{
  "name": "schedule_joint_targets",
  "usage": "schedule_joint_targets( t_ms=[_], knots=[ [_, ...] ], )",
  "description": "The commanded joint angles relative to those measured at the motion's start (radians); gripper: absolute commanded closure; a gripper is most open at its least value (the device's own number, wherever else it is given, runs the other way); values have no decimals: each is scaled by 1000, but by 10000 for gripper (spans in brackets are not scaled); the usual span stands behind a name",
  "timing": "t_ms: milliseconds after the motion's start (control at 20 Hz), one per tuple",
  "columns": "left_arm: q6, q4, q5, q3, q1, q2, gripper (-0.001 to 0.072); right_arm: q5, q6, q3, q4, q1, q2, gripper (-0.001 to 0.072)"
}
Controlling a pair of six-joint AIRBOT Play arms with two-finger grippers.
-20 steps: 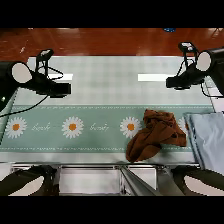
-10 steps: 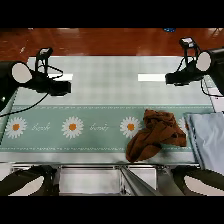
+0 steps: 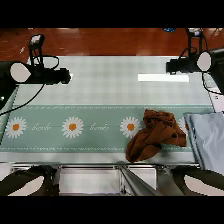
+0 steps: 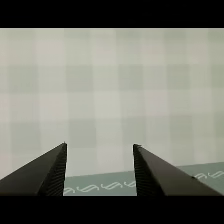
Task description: Fold the shirts.
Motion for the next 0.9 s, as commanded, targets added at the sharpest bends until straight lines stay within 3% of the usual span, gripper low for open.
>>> schedule_joint_targets(
  t_ms=[0, 100, 350, 700, 800, 850],
  knots=[
    [-2, 1, 40, 0, 11, -5, 200, 371, -101, -29, 95, 2, 11, 310],
    [-3, 0, 40, 0, 10, -17, 200, 399, -107, -135, 97, 40, 77, 310],
    [-2, -8, -20, 0, 10, -48, 200, 354, 1, -476, 225, 101, 232, 310],
    [17, -7, -137, 0, 10, -47, 200, 179, 99, -669, 223, 161, 199, 329],
    [100, -7, -148, 0, 14, -37, 200, 132, 58, -664, 280, 161, 163, 571],
    [107, -7, -164, 1, 24, -21, 200, 139, -31, -646, 345, 161, 166, 683]
  ],
)
